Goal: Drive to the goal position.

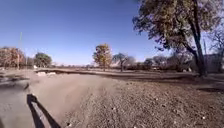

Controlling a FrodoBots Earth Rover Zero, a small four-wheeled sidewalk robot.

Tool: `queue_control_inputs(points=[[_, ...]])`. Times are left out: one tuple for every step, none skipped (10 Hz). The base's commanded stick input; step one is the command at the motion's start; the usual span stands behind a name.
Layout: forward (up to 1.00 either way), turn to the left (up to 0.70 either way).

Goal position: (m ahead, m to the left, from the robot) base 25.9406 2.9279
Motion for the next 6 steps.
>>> queue_control_inputs(points=[[0.5, 0.0], [0.5, 0.0], [0.5, 0.0], [0.5, 0.0], [0.5, 0.0], [0.5, 0.0]])
